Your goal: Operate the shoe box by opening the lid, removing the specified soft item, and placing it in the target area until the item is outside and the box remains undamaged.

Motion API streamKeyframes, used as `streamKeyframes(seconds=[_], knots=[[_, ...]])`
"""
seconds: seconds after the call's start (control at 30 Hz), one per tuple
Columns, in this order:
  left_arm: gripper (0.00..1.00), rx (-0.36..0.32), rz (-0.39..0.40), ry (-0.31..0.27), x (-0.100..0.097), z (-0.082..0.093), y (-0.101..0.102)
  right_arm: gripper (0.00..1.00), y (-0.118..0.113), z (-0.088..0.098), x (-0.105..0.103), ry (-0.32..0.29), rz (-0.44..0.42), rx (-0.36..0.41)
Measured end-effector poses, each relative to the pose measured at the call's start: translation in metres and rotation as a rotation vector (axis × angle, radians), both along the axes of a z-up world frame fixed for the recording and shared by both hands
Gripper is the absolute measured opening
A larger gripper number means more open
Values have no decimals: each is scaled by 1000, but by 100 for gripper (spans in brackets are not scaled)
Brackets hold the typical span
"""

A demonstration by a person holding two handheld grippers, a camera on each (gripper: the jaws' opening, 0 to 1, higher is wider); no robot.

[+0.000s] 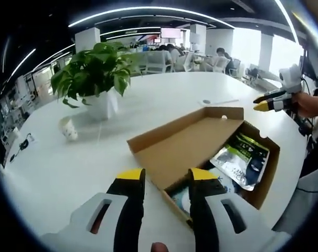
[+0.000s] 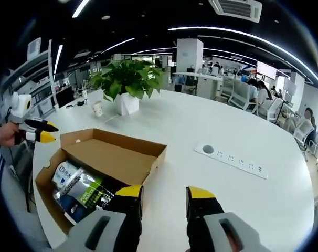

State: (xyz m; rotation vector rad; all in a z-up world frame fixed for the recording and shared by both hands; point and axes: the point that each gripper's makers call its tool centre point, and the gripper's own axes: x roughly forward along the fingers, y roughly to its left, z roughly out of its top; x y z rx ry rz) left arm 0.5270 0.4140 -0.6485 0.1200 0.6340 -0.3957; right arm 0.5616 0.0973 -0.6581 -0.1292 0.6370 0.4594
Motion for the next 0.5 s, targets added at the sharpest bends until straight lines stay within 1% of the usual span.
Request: streamKeyframes(seconds=[0.1,0.2,0.33,0.43,0.5], knots=[[32,-21,-13,12,-8,-3,-12,31,-5,-2,-12,0,-7,11],[32,-32,-34,27,-17,-8,-26,32,-12,-4,-25,4,-31,32],[32,-53,-54,50,-26,-15,-41,33,-19,-5,-38,1,-42,34],[31,-73,-61,70,-32,-21,-51,34,-27,-2,-46,-10,-68,52],[31,-83,-74,80,-37,-24,-60,34,-30,-1,-48,-19,-71,49]])
